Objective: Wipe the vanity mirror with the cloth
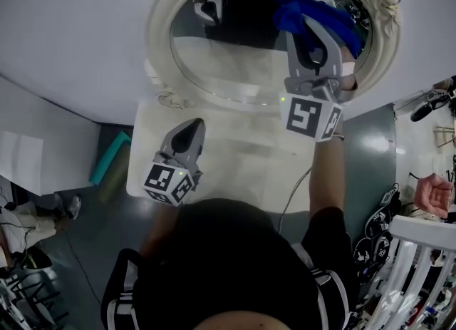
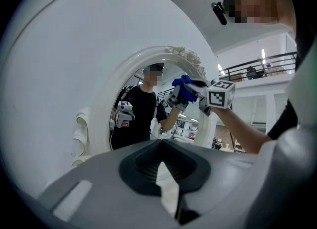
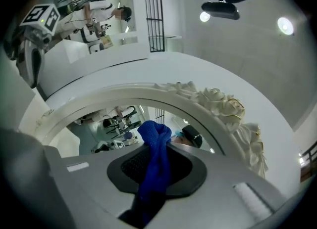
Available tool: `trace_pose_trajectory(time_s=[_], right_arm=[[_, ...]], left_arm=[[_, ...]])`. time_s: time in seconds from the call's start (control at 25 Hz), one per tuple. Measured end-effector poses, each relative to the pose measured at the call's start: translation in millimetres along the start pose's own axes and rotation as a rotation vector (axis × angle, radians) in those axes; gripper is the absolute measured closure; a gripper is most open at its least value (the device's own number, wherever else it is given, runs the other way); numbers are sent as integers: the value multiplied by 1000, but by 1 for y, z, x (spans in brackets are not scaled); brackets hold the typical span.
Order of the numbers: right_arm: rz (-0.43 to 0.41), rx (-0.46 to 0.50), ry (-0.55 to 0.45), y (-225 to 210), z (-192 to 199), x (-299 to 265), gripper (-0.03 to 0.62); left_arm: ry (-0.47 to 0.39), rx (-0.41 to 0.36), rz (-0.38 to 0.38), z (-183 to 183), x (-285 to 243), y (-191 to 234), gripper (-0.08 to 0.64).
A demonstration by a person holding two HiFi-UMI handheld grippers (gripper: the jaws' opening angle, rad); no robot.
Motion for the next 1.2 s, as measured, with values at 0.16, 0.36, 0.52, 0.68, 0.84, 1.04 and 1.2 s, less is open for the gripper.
trace_pose_trajectory(time_s=[0.16,0.36,0.52,0.68,0.84,1.04,1.2], right_arm=[[-93,61,9,37,13,9,529],[-170,96,31,95,39,32,529],[-266,64,83,143,67,51,530],[-382,31,135,188,94,69,531],[-495,-9,198,234,122,86,531],[-621,-34,274,262,135,94,531],[-741,-59,351,277,145,94,531]], left_arm=[[-2,-2,-2,-1,1,0,549],[-2,-2,-19,-4,7,-3,549],[1,0,-29,-1,8,-1,549],[5,-1,-39,2,10,2,549],[12,-3,-40,3,10,0,549],[18,-8,-43,3,9,-3,549],[20,-10,-46,4,8,-6,549]])
Point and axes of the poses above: the fingertips, and each gripper's own axes: x backward along the fingers, y to its left, z out of its underside, the point moved 10 cm from there along x, backward along the fingers, and after that the axes turned 2 degrees about -y, right-handed, at the moved point
